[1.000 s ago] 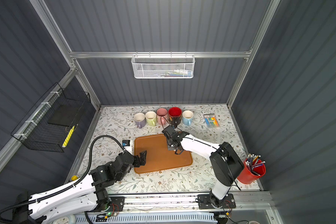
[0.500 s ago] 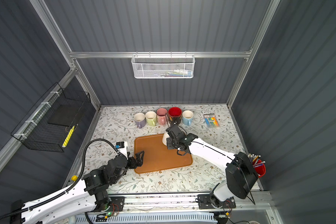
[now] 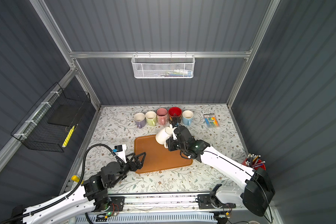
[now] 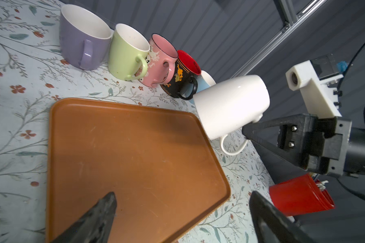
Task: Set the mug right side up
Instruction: 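Raise the white mug high with right gripper while left gripper reaches toward it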
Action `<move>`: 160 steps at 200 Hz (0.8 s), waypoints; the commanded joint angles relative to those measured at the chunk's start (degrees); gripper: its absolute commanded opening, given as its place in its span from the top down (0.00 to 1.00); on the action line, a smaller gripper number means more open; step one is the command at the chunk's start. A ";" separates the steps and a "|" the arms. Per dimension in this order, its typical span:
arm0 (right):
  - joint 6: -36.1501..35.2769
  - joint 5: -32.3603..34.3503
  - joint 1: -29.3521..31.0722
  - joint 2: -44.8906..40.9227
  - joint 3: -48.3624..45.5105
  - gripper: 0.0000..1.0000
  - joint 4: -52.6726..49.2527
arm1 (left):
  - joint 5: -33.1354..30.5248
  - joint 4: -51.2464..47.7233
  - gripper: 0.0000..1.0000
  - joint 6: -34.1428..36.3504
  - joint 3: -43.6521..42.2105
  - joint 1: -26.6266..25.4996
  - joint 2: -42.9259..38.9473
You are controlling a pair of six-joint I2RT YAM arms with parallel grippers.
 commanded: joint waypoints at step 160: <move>19.00 -30.21 -9.00 -7.36 -13.91 1.00 49.39 | 13.87 45.34 0.16 0.26 -1.39 0.46 20.11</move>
